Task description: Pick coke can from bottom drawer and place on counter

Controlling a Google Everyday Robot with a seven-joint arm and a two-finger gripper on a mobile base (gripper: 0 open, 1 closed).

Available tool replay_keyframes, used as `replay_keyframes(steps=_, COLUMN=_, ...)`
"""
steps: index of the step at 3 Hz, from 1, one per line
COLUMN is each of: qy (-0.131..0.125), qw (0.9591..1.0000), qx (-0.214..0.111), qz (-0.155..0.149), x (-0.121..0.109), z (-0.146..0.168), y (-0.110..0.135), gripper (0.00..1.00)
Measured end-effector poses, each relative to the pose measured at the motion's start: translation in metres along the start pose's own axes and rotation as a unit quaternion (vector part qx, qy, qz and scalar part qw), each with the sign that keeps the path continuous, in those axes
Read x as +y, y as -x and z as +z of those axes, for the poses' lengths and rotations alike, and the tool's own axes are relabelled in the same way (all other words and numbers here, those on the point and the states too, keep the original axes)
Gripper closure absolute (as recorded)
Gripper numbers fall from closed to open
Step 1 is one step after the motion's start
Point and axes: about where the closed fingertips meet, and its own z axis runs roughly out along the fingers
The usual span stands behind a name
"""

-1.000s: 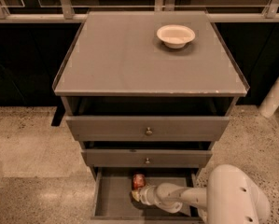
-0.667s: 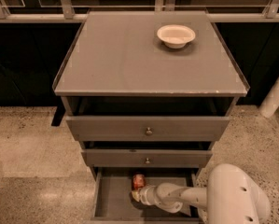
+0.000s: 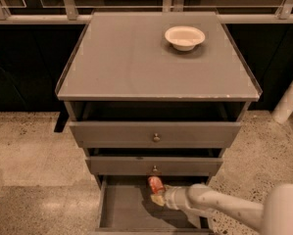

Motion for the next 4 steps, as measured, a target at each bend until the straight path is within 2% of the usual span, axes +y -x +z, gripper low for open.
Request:
replay_keyframes(steps=1, qy=0.033, qw=0.9993, qx=-0.007, qz=-0.018, x=-0.001, z=-0.068, y=0.006, gripper=1.00)
replay_keyframes(steps=2, qy=0.086, qw=0.9958, qx=0.013, qz=-0.025, x=0.015, z=-0.107, y=-0.005, gripper=1.00)
replay_keyframes(steps=3, qy=0.128, qw=0.9912, qx=0.024, qz=-0.025, x=0.037, z=-0.109, y=-0.011, gripper=1.00)
replay_keyframes(steps=4, qy=0.128, qw=0.9912, qx=0.024, qz=-0.025, x=0.037, z=-0.109, y=-0.011, gripper=1.00)
